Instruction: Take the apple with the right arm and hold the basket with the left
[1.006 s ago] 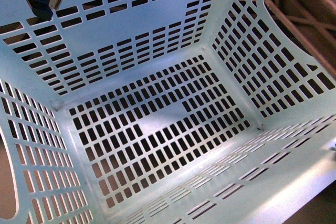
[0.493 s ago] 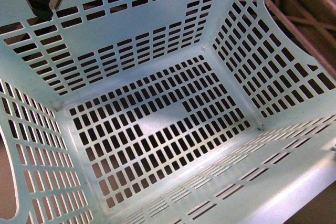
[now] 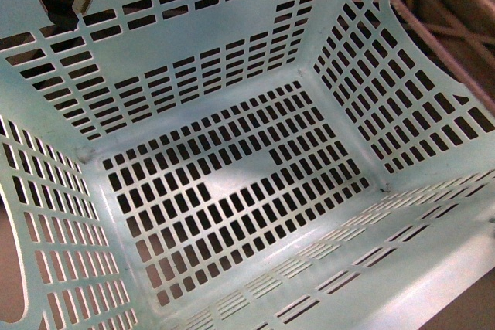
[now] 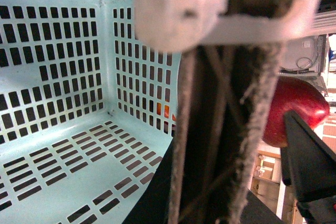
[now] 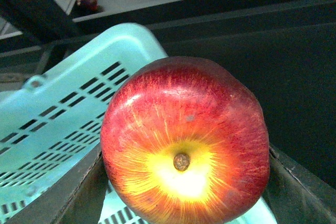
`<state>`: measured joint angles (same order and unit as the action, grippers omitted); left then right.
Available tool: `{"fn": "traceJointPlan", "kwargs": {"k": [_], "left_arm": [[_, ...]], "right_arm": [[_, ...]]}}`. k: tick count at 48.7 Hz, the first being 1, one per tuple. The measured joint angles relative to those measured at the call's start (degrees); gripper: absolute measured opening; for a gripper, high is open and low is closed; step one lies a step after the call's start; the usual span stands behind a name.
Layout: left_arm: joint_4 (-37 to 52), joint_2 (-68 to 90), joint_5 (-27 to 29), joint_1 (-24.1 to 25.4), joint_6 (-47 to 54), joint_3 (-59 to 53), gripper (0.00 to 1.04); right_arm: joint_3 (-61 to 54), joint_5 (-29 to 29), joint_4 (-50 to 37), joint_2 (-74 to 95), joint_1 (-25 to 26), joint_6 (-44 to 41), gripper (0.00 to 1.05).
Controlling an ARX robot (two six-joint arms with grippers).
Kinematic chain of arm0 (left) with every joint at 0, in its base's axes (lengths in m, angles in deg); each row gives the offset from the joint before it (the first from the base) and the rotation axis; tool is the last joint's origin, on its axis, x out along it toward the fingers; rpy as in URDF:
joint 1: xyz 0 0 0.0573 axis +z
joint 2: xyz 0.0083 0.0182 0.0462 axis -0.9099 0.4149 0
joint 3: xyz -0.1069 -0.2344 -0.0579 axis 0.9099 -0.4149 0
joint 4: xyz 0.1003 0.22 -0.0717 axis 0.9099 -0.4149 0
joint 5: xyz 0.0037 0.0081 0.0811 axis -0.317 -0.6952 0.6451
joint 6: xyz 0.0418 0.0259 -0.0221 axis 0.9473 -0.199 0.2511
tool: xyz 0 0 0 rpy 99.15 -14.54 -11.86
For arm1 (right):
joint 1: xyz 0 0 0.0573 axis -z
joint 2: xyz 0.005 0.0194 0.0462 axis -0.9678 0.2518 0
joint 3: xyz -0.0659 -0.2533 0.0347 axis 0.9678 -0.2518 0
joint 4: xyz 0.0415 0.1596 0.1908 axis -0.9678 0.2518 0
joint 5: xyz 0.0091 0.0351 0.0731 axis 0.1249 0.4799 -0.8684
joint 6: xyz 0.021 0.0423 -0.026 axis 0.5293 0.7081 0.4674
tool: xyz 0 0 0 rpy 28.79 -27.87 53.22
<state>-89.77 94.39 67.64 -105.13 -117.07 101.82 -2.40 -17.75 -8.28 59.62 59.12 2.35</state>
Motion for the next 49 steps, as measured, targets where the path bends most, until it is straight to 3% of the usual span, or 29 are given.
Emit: {"fn": "traceJointPlan", "kwargs": {"k": [10, 20, 30, 42, 49], "left_arm": [[0.00, 0.00, 0.02, 0.00, 0.00, 0.00, 0.07], [0.00, 0.00, 0.00, 0.00, 0.00, 0.00, 0.07], [0.00, 0.00, 0.02, 0.00, -0.02, 0.00, 0.07], [-0.22, 0.26, 0.24, 0.02, 0.70, 0.02, 0.07], [-0.22, 0.26, 0.26, 0.04, 0.76, 0.02, 0.07]], "right_arm": [[-0.28, 1.77, -0.81, 1.51, -7.17, 2.54, 0.73], [-2.19, 2.40, -0.44, 2.01, -11.02, 3.37, 0.73], [-2.82, 5.33, -0.07, 1.75, -11.17, 3.93, 0.97], [-4.52, 21.88, 1.70, -7.82, -6.82, 3.87, 0.96], [-4.87, 23.71, 1.95, -10.47, -5.97, 3.85, 0.96]]}}
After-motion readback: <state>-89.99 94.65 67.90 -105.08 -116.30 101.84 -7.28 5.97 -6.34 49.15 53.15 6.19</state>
